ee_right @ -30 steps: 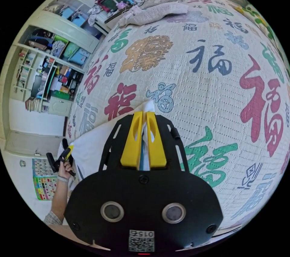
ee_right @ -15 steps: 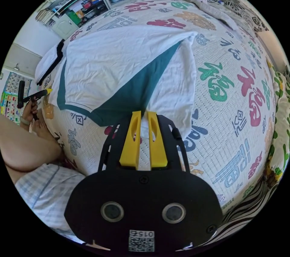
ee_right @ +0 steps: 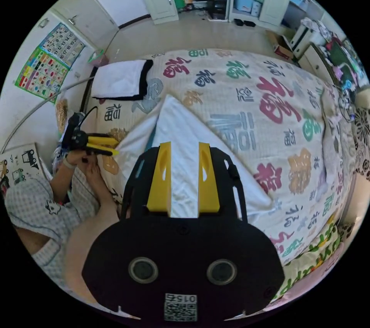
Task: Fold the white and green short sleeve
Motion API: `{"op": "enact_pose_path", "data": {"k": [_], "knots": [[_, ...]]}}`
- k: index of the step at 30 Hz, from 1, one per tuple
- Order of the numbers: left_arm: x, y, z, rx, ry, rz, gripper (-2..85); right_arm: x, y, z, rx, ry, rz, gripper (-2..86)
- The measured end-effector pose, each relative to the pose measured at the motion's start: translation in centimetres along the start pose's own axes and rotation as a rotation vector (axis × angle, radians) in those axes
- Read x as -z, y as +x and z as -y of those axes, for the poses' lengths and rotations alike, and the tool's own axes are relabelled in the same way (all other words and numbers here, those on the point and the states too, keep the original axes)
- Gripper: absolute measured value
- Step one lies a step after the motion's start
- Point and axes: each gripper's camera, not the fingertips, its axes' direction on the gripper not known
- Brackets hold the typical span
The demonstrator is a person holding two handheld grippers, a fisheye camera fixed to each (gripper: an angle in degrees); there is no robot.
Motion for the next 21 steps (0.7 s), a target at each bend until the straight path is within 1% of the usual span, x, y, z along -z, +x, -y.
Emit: {"op": "enact_pose_path", "data": {"k": [2, 5, 7, 10, 12, 13, 15, 18, 19, 20, 21], "knots": [[0.0, -0.2, 0.0, -0.014, -0.016, -0.028, 10.2, -4.1, -1.5, 7.6, -0.024, -0.106, -0.007, 11.8], [0.0, -0.7, 0.0, -0.008, -0.016, -0.033, 8.8, -10.3, -3.4, 14.6, -0.07, -0.238, -0.015, 13.4], [0.0, -1.0, -0.1, -0.012, -0.012, -0.04, 8.1, -13.5, -4.6, 17.4, -0.095, -0.281, -0.006, 13.9], [0.2, -1.1, -0.2, -0.035, -0.008, -0.062, 8.0, -17.4, -6.1, 20.1, -0.146, -0.293, -0.024, 15.1], [0.2, -1.0, -0.2, -0.054, -0.012, -0.058, 7.8, -19.2, -6.8, 21.1, -0.149, -0.314, -0.094, 15.9], [0.1, -0.9, -0.2, -0.065, -0.017, -0.043, 7.2, -20.0, -7.3, 21.6, -0.136, -0.317, -0.16, 15.7], [0.1, -0.6, -0.1, -0.089, -0.029, -0.005, 5.5, -20.6, -7.7, 22.2, -0.119, -0.314, -0.202, 15.1], [0.1, -0.5, 0.2, -0.118, -0.045, -0.007, 2.1, -20.9, -7.3, 23.3, -0.116, -0.327, -0.228, 10.1], [0.4, -0.6, 0.2, -0.126, -0.028, -0.045, 1.0, -20.9, -6.9, 23.5, -0.118, -0.328, -0.264, 7.0], [1.0, -0.8, 0.1, -0.104, 0.027, -0.066, 0.5, -20.8, -6.5, 23.7, -0.116, -0.333, -0.28, 4.0], [1.3, -0.9, -0.1, -0.1, 0.054, -0.062, 0.2, -20.7, -6.2, 23.7, -0.125, -0.33, -0.267, 3.6]]}}
